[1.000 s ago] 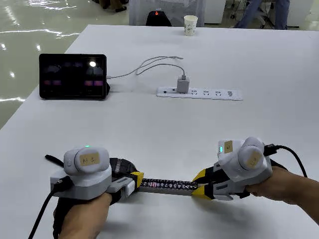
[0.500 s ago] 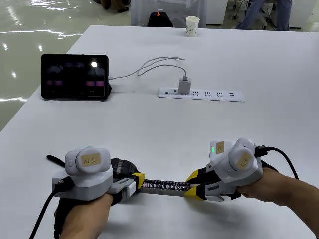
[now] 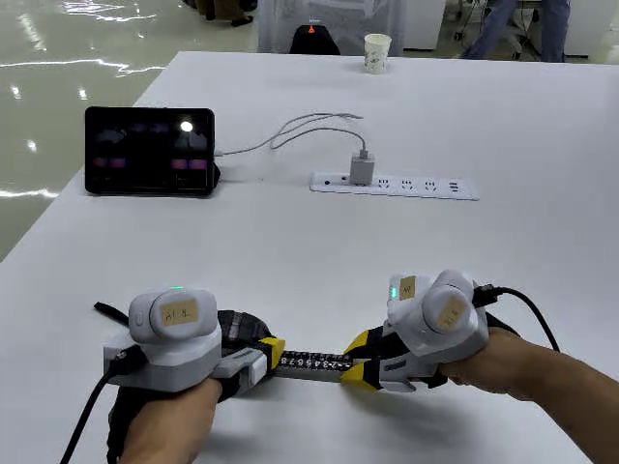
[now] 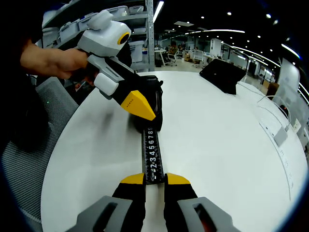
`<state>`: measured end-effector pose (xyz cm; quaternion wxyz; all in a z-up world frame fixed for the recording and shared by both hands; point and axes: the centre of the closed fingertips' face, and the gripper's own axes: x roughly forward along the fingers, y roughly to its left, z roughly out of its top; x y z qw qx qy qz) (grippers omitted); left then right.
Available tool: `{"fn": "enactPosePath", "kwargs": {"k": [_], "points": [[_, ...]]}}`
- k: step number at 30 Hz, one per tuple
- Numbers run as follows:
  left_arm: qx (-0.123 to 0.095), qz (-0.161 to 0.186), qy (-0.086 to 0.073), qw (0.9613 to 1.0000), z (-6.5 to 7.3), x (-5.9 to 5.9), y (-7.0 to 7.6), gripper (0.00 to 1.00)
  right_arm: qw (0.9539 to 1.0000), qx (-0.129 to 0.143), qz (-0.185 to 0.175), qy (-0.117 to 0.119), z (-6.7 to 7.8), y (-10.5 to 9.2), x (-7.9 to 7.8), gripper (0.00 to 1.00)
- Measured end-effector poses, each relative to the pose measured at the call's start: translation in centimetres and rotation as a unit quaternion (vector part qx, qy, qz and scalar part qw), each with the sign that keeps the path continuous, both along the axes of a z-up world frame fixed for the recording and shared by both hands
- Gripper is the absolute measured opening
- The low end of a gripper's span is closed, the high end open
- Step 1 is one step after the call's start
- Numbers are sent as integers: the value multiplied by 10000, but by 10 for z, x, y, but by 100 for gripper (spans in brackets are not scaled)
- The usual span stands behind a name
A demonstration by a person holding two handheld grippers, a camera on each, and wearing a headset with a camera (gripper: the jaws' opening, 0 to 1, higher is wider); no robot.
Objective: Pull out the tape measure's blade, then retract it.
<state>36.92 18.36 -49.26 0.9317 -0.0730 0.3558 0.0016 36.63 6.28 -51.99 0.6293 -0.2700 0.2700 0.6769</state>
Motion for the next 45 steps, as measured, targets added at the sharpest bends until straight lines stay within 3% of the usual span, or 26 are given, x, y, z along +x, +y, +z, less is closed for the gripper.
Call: {"fn": "enactPosePath", "kwargs": {"k": [45], "points": [[-82, 73, 12, 9999, 0, 0, 1, 58, 9997, 169, 156, -83, -1, 63, -6, 11]]}}
